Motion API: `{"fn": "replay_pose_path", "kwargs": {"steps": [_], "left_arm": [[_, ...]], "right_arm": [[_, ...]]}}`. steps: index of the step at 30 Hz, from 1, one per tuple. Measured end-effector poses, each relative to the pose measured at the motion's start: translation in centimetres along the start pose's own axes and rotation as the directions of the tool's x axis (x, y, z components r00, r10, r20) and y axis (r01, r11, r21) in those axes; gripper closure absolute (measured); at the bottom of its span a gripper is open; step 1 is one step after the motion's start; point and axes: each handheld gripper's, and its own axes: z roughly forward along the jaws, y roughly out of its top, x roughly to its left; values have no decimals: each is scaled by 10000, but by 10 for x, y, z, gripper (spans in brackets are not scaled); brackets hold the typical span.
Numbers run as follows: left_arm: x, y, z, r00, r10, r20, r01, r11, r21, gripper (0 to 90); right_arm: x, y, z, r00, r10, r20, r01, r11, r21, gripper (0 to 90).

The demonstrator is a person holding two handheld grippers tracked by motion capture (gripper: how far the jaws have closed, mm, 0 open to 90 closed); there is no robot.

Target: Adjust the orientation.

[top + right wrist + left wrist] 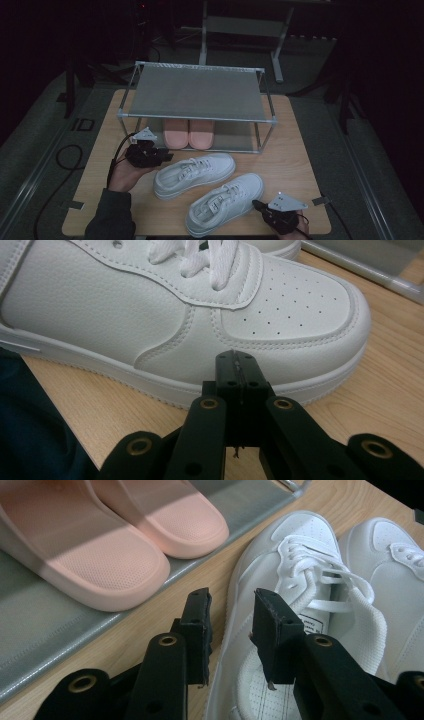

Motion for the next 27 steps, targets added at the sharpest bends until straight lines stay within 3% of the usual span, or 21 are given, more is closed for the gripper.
{"fn": "replay_pose_path", "kwargs": {"steps": [9,18,27], "left_arm": [[4,-2,6,9999,-162,31,162,9998,142,697],[5,-3,12,9998,-169,131,165,9994,293,709],[7,-4,17,9996,-223,178,214,9987,458,720]], "right_arm": [[2,2,3,9996,-24,-268,23,10000,-58,900],[11,13,18,9966,-336,-759,337,9994,7,900],[12,14,18,9961,-269,-846,266,9996,-46,900]]}}
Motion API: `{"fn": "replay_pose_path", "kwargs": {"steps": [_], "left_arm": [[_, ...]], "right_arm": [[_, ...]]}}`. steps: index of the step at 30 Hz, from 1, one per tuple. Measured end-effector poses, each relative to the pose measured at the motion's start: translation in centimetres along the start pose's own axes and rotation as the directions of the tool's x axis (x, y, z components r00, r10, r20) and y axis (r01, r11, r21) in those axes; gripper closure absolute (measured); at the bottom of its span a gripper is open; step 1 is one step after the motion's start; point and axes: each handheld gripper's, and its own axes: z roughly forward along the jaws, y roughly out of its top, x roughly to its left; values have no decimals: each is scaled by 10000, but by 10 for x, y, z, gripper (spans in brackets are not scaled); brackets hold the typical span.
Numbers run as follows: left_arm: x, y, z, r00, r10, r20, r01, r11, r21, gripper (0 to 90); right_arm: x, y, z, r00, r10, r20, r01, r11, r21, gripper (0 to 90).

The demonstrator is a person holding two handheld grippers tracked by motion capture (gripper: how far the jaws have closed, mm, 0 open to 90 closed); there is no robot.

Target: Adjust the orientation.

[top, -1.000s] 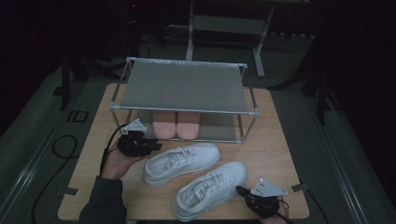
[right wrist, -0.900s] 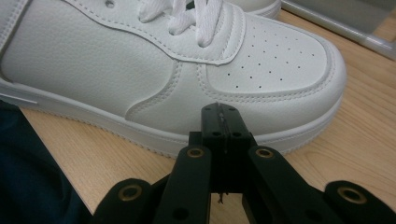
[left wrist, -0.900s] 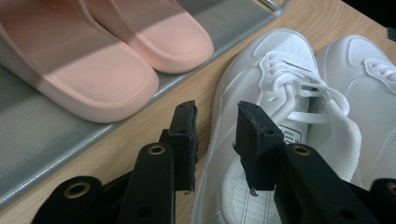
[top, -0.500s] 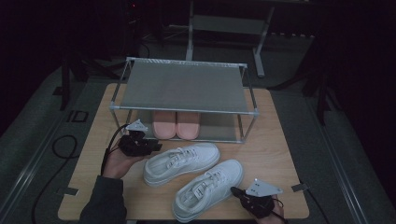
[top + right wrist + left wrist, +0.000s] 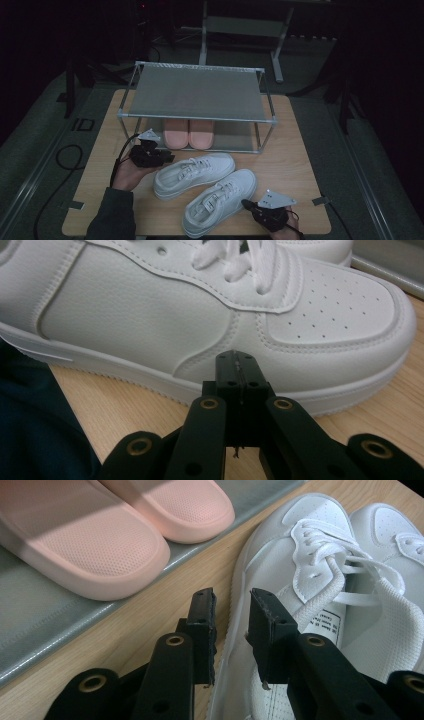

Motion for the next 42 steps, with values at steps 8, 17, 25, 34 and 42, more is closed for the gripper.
{"fn": "replay_pose_path", "kwargs": {"steps": [8,17,25,34,42], "left_arm": [[4,-3,3,10000,0,5,0,9998,176,744],[19,-20,1,9998,-44,-192,56,9981,620,894],[20,-36,9,9997,-30,231,5,9940,1094,898],[2,-32,28,9899,320,1382,-490,9914,1214,900],[-15,-18,45,9745,639,2151,-905,9891,1161,900]], "right_arm": [[3,2,1,9997,-103,-201,100,9999,-140,900],[-1,-4,-11,9989,21,459,-2,9992,-406,805],[-14,-15,-28,9906,706,1172,-627,9956,-695,618],[-9,-20,-28,9931,651,980,-592,9963,-621,605],[-3,-20,-27,9954,482,825,-432,9972,-610,620]]}}
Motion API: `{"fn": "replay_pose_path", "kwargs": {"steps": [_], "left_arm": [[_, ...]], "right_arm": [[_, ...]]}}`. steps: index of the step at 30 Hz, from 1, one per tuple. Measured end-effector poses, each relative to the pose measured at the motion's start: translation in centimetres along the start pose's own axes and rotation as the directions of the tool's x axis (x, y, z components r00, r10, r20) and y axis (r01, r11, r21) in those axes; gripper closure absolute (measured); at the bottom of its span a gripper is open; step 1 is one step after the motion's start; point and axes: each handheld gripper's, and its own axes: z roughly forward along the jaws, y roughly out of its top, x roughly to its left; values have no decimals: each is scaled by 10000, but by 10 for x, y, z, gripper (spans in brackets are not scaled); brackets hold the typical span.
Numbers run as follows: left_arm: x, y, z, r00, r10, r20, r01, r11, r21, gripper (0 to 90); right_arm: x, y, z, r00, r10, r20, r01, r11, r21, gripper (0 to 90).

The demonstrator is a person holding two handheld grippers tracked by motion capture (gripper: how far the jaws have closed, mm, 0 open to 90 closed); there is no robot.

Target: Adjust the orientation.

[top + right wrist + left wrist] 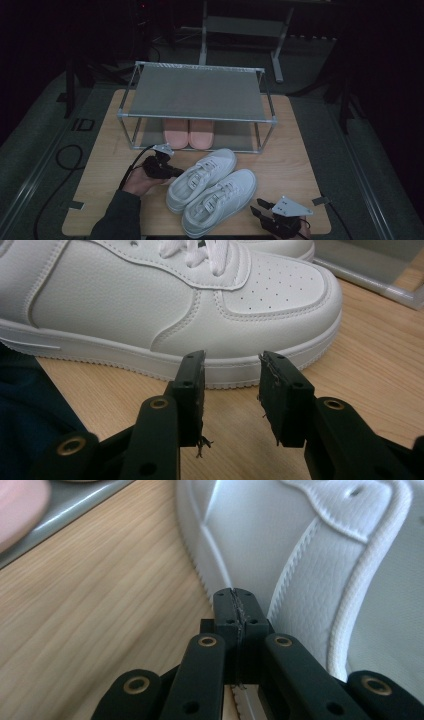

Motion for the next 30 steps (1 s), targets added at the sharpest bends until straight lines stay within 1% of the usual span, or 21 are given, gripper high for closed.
{"fn": "replay_pose_path", "kwargs": {"steps": [1,5,10,12,13,14,15,16,17,20,22,23,26,27,29,30], "left_arm": [[-1,1,1,9999,81,-99,-81,10000,14,899],[0,3,4,9999,4,-131,-4,10000,38,899],[-1,8,6,9992,197,-361,-190,9996,212,899],[-1,9,7,9987,191,-483,-183,9997,173,891],[-1,9,6,9977,166,-655,-154,9997,191,853],[-1,9,6,9975,75,-698,-64,9999,155,814],[-1,9,5,9973,73,-731,-65,9999,107,798],[-2,10,4,9962,2,-876,2,10000,45,783],[-2,10,4,9955,-7,-948,10,10000,30,742],[-5,12,-2,9908,-7,-1356,-10,9999,-126,680],[-7,14,-7,9904,-112,-1378,65,9994,-342,629],[-8,15,-10,9901,-123,-1396,63,9990,-436,620],[-12,18,-15,9892,-435,-1402,330,9965,-769,580],[-14,19,-17,9892,-391,-1410,271,9960,-857,574],[-18,22,-20,9880,-446,-1478,306,9950,-955,558],[-20,23,-21,9888,-436,-1430,288,9941,-1042,553]], "right_arm": [[0,0,1,10000,-9,18,9,10000,-2,620],[0,0,3,10000,-6,-1,6,10000,55,620],[2,1,6,9999,-116,19,116,9999,121,620],[2,0,6,9999,-105,31,105,9999,122,618],[1,0,5,9999,-110,66,109,9999,131,618],[1,0,5,9999,-53,103,52,9999,113,617],[-1,-1,4,9999,-35,139,34,9999,99,614],[-2,-1,3,9999,20,172,-22,10000,83,612],[-3,-2,2,9997,79,243,-81,9999,71,609],[-6,-3,0,9992,200,340,-202,9998,49,602],[-8,-4,-1,9988,255,423,-257,9997,35,595],[-9,-4,-1,9983,263,517,-266,9996,52,587],[-10,-5,-1,9964,233,817,-247,9996,156,562],[-11,-6,-1,9962,276,831,-289,9995,147,557],[-13,-6,-1,9946,333,981,-352,9992,175,545],[-14,-7,-1,9943,404,991,-421,9990,153,531]]}}
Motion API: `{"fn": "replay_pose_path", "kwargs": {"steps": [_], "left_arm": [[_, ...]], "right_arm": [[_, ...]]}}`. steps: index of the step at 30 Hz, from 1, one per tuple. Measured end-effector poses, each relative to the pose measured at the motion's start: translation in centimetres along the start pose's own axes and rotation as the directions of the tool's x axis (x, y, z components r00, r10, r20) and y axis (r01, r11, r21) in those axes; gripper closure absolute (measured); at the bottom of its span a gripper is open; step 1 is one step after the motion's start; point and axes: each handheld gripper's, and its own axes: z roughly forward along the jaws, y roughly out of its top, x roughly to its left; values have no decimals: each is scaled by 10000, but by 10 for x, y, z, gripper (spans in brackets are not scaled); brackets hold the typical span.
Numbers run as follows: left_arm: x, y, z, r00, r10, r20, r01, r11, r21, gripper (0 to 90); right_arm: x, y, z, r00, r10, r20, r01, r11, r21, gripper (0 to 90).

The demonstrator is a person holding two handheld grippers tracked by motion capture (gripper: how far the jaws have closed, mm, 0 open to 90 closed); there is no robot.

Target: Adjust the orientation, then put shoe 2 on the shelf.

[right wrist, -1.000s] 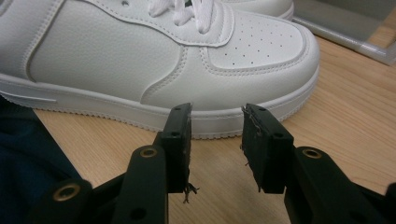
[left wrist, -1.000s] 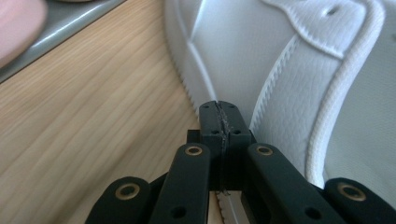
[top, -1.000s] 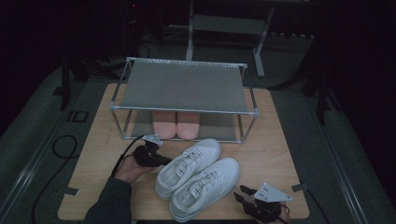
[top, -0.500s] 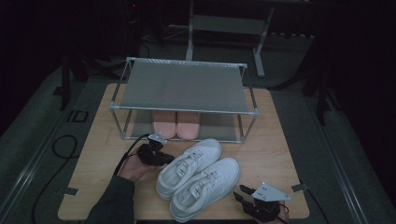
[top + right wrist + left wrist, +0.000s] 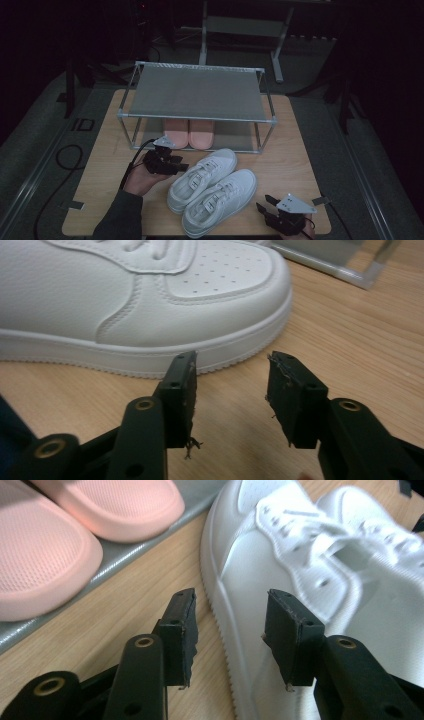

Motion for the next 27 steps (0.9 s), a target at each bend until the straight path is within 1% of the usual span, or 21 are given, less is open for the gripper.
{"fn": "replay_pose_path", "kwargs": {"steps": [2,3,5,7,9,10,11,13,15,17,20,21,23,27], "left_arm": [[-3,2,-2,10000,-44,-16,44,10000,-76,549],[-4,2,-2,10000,-76,49,76,9999,-74,547],[-7,3,-3,10000,3,-85,-4,9999,-115,551],[-9,3,-5,10000,-24,-95,21,9998,-222,562],[-11,4,-6,10000,33,-32,-34,9996,-267,564],[-12,4,-7,10000,58,-27,-59,9996,-279,579],[-13,3,-7,9999,94,-116,-98,9995,-295,578],[-15,3,-8,9994,169,-316,-180,9993,-328,546],[-16,4,-9,9993,153,-331,-166,9991,-388,539],[-17,4,-10,9996,114,-262,-125,9989,-441,537],[-21,5,-12,9992,166,-353,-184,9985,-514,529],[-23,5,-13,9989,195,-418,-216,9985,-508,522],[-26,5,-15,9989,230,-404,-254,9979,-596,505],[-38,4,-20,9979,442,-484,-472,9969,-628,488]], "right_arm": [[-3,-1,0,9998,138,147,-138,9999,9,516],[-4,-1,0,9997,164,172,-164,9999,9,509],[-6,-2,-1,9992,289,272,-290,9996,31,485],[-7,-3,-2,9986,382,364,-383,9993,19,468],[-9,-3,-2,9976,455,522,-459,9989,53,447],[-10,-4,-2,9974,512,516,-515,9987,53,446],[-10,-4,-2,9973,522,523,-526,9986,64,442],[-11,-5,-2,9973,567,468,-571,9983,75,432],[-12,-5,-2,9968,639,475,-644,9979,85,429],[-13,-6,-2,9966,677,466,-682,9976,89,426],[-13,-6,-2,9963,709,486,-713,9974,79,423],[-13,-6,-2,9962,713,503,-717,9974,72,420],[-13,-6,-2,9960,718,522,-723,9974,62,414],[-14,-7,-2,9952,810,546,-814,9967,46,407]]}}
